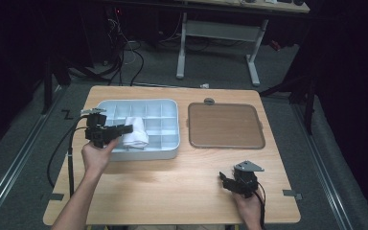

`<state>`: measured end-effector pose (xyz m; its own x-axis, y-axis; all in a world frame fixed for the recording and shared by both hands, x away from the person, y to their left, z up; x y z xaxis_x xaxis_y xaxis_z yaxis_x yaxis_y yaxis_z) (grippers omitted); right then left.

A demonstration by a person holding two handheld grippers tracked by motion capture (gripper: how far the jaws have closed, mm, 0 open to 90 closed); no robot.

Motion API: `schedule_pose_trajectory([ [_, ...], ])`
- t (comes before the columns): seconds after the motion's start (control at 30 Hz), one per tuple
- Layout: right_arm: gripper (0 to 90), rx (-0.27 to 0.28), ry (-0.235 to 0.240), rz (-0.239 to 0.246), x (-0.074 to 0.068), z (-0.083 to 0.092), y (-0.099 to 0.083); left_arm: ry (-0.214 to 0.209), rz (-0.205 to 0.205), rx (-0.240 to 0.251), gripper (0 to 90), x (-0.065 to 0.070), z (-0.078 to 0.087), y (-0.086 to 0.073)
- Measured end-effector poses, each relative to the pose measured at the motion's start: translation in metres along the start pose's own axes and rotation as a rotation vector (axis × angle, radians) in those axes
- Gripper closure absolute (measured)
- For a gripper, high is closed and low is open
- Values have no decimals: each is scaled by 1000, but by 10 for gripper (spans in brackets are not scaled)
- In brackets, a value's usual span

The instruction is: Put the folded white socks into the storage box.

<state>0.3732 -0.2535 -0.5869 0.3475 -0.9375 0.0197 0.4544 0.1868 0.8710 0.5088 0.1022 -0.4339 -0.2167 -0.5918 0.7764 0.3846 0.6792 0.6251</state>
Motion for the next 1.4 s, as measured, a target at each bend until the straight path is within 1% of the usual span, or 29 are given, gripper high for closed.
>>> schedule_pose_trajectory([
  [0.1, 343, 0, 0, 0, 0, 0, 0, 10, -2, 4, 728, -3, -3, -1],
  [0.17, 343, 0, 0, 0, 0, 0, 0, 8, -1, -2, 727, -5, -5, -3],
  [0.23, 344, 0, 0, 0, 0, 0, 0, 15, -8, -12, 727, -7, -6, -6],
  [0.37, 344, 0, 0, 0, 0, 0, 0, 17, -6, -27, 727, -11, -9, -9],
  [0.5, 343, -1, -2, -2, 0, 0, 0, 19, 13, -34, 727, -14, -12, -10],
  [0.63, 343, -1, -2, -2, 0, 0, 0, 31, 6, -44, 727, -20, -14, -12],
  [0.73, 344, 0, -3, -1, 0, 0, 0, 49, -17, -52, 727, -26, -15, -16],
  [0.87, 343, 0, -3, -1, 0, 0, 0, 72, -76, -62, 727, -33, -16, -24],
  [0.97, 344, 0, -3, -1, 0, 0, 0, 82, -115, -69, 727, -36, -17, -29],
  [1.07, 344, 0, -4, -1, 0, 0, 0, 87, -145, -73, 727, -38, -19, -34],
  [1.27, 343, 0, -3, 0, 0, 0, 0, 100, -182, -80, 727, -41, -21, -40],
  [1.4, 343, 0, -4, -2, 0, 0, 0, 107, -217, -84, 727, -42, -22, -43],
])
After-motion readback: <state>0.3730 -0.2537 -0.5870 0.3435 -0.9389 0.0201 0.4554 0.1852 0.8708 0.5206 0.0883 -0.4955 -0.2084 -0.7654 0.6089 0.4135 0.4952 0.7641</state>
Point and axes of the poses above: each handheld gripper's, and its own axes: z roughly backward along the jaws, y roughly out of its top, x roughly to its right, the point moved 8 cm from there along -z, roughly forward along the jaws, and after that the axes turned 14 degrees about x, right-handed, at the moved point
